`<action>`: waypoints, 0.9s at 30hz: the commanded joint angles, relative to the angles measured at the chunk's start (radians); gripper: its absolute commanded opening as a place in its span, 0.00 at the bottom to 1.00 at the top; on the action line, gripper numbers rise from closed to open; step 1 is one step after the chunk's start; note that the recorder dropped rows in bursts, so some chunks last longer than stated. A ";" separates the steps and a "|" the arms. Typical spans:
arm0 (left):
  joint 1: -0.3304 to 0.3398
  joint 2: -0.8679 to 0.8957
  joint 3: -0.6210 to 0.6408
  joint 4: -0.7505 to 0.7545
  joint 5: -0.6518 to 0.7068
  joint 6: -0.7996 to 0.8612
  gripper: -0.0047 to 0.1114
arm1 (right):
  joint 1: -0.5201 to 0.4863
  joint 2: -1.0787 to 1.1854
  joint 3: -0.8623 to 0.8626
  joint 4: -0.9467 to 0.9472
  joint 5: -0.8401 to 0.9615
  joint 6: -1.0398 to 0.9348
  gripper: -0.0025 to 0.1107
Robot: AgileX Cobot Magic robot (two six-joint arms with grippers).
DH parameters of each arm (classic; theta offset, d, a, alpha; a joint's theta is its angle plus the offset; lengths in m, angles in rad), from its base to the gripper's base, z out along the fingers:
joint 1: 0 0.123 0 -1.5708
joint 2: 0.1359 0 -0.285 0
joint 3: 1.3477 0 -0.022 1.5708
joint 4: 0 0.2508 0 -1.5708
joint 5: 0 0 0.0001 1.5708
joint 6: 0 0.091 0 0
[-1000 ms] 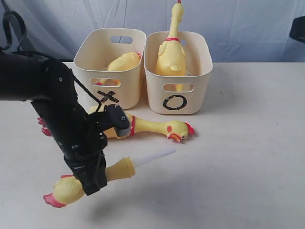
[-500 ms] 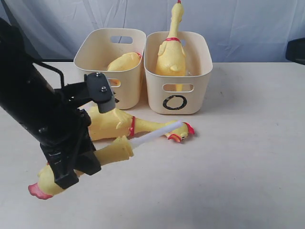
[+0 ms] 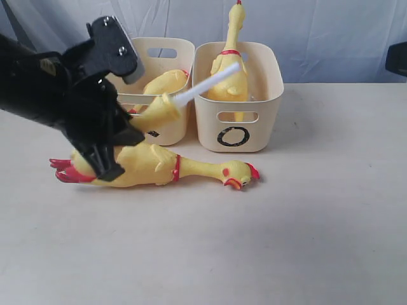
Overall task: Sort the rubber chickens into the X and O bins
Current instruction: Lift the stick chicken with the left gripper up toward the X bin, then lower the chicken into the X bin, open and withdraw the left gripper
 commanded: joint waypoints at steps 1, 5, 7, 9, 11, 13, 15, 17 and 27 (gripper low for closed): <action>-0.002 -0.010 -0.008 0.047 -0.254 -0.029 0.04 | -0.003 -0.007 0.007 -0.006 -0.029 -0.008 0.01; -0.002 -0.001 -0.008 0.049 -0.493 -0.031 0.04 | -0.003 -0.007 0.007 0.001 -0.055 -0.008 0.01; 0.003 0.016 -0.008 0.034 -0.582 -0.031 0.04 | -0.003 -0.007 0.007 0.001 -0.064 -0.008 0.01; 0.022 0.039 -0.008 0.000 -0.657 -0.031 0.04 | -0.003 -0.007 0.007 0.001 -0.071 -0.008 0.01; 0.052 0.070 -0.008 -0.051 -0.738 -0.031 0.04 | -0.003 -0.007 0.007 0.001 -0.076 -0.008 0.01; 0.081 0.104 -0.009 -0.105 -0.816 -0.031 0.04 | -0.003 -0.007 0.007 0.001 -0.079 -0.008 0.01; 0.106 0.138 -0.018 -0.138 -0.882 -0.031 0.04 | -0.003 -0.007 0.007 0.001 -0.079 -0.008 0.01; 0.130 0.180 -0.043 -0.152 -0.916 -0.031 0.04 | -0.003 -0.007 0.007 0.001 -0.079 -0.008 0.01; 0.150 0.398 -0.255 -0.152 -0.913 -0.037 0.04 | -0.003 -0.007 0.007 -0.003 -0.081 -0.008 0.01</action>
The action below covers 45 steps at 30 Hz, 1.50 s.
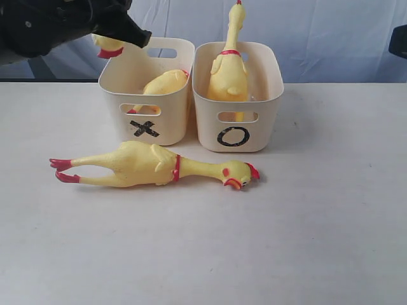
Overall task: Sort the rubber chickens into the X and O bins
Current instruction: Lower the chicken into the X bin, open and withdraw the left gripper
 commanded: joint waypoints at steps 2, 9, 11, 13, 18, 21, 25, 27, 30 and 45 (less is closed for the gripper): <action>0.003 0.122 -0.124 -0.008 -0.012 -0.014 0.04 | -0.003 -0.007 0.007 -0.003 -0.016 -0.006 0.01; 0.040 0.263 -0.273 -0.011 0.076 -0.080 0.04 | -0.003 -0.007 0.007 -0.007 -0.018 -0.006 0.01; 0.050 0.299 -0.307 -0.011 0.117 -0.087 0.04 | -0.003 -0.007 0.007 -0.007 -0.018 -0.006 0.01; 0.058 0.330 -0.336 -0.011 0.160 -0.087 0.04 | -0.003 -0.007 0.007 -0.007 -0.018 -0.006 0.01; 0.068 0.411 -0.379 -0.009 0.248 -0.087 0.04 | -0.003 -0.007 0.007 -0.007 -0.018 -0.006 0.01; 0.069 0.439 -0.385 -0.009 0.258 -0.087 0.04 | -0.003 -0.007 0.007 -0.007 -0.018 -0.006 0.01; 0.069 0.453 -0.385 -0.009 0.266 -0.087 0.04 | -0.003 -0.007 0.007 -0.007 -0.012 -0.006 0.01; 0.069 0.453 -0.385 -0.009 0.266 -0.087 0.04 | -0.003 -0.007 0.007 -0.007 -0.012 -0.006 0.01; 0.074 0.453 -0.385 -0.009 0.269 -0.095 0.06 | -0.003 -0.007 0.007 -0.007 -0.012 -0.006 0.01; 0.148 0.453 -0.385 -0.113 0.356 -0.110 0.43 | -0.003 -0.007 0.007 -0.007 -0.014 -0.006 0.01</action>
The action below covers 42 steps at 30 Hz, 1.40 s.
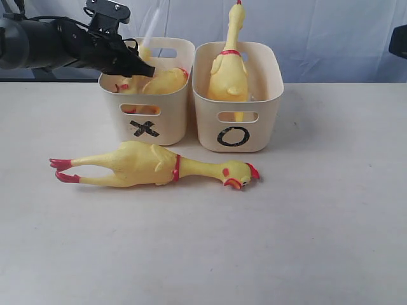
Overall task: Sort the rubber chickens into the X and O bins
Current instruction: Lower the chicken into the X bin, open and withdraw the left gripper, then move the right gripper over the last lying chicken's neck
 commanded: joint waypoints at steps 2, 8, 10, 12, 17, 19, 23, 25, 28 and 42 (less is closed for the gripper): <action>0.000 -0.002 -0.005 -0.017 0.003 -0.006 0.45 | -0.003 -0.007 0.007 -0.007 -0.012 -0.006 0.01; 0.000 -0.015 -0.005 -0.017 0.003 -0.006 0.49 | -0.003 -0.007 0.007 -0.007 -0.012 -0.006 0.01; 0.000 -0.030 -0.005 -0.017 0.003 -0.006 0.49 | -0.003 -0.007 0.007 -0.007 -0.012 -0.006 0.01; 0.000 -0.053 -0.005 -0.017 0.014 -0.006 0.49 | -0.003 -0.007 0.007 -0.007 -0.014 -0.006 0.01; 0.000 -0.122 -0.005 -0.010 0.085 -0.006 0.49 | -0.003 -0.007 0.007 -0.007 -0.019 -0.006 0.01; 0.000 -0.154 -0.005 -0.010 0.144 -0.006 0.49 | -0.003 -0.007 0.007 -0.007 -0.021 -0.006 0.01; 0.000 -0.215 -0.005 -0.003 0.271 -0.006 0.45 | -0.003 -0.007 0.007 -0.007 -0.027 -0.006 0.01; 0.000 -0.257 -0.005 0.002 0.371 -0.006 0.35 | -0.003 -0.007 0.007 -0.007 -0.043 -0.006 0.01; 0.000 -0.295 -0.005 0.006 0.465 -0.010 0.19 | -0.003 -0.007 0.007 -0.001 -0.065 -0.001 0.01; 0.000 -0.525 0.012 0.205 0.881 -0.271 0.04 | -0.003 0.062 0.007 0.190 0.062 -0.407 0.01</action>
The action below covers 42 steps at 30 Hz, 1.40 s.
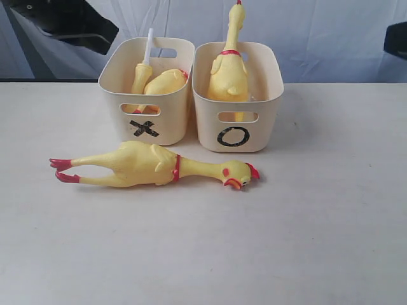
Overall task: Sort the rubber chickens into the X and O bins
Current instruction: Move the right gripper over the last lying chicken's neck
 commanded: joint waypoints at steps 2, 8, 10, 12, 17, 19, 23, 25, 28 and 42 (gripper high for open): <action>-0.002 -0.128 0.064 0.019 0.051 -0.038 0.04 | -0.003 0.086 0.007 0.192 0.111 -0.305 0.01; -0.002 -0.343 0.256 0.047 0.048 -0.071 0.04 | -0.003 0.227 0.007 0.377 0.123 -0.596 0.01; -0.002 -0.427 0.326 0.047 0.040 -0.080 0.04 | -0.003 0.291 0.007 0.436 0.138 -0.689 0.01; -0.002 -0.497 0.376 0.047 0.035 -0.095 0.04 | -0.001 0.331 0.007 0.474 0.142 -0.737 0.01; -0.002 -0.691 0.497 0.047 0.030 -0.112 0.04 | 0.067 0.444 0.007 0.506 0.139 -0.830 0.01; -0.002 -0.757 0.541 0.047 0.030 -0.114 0.04 | 0.116 0.487 0.007 0.504 0.111 -0.891 0.01; -0.002 -0.917 0.622 0.047 0.034 -0.136 0.04 | 0.200 0.569 0.007 0.489 -0.027 -0.971 0.01; -0.002 -0.995 0.650 0.043 0.036 -0.138 0.04 | 0.233 0.608 0.007 0.462 -0.100 -0.992 0.01; -0.002 -1.095 0.686 0.045 0.041 -0.138 0.04 | 0.265 0.659 0.007 0.412 -0.189 -1.007 0.01; -0.002 -1.387 0.709 0.232 0.097 -0.230 0.04 | 0.299 0.896 0.003 0.249 -0.428 -1.012 0.27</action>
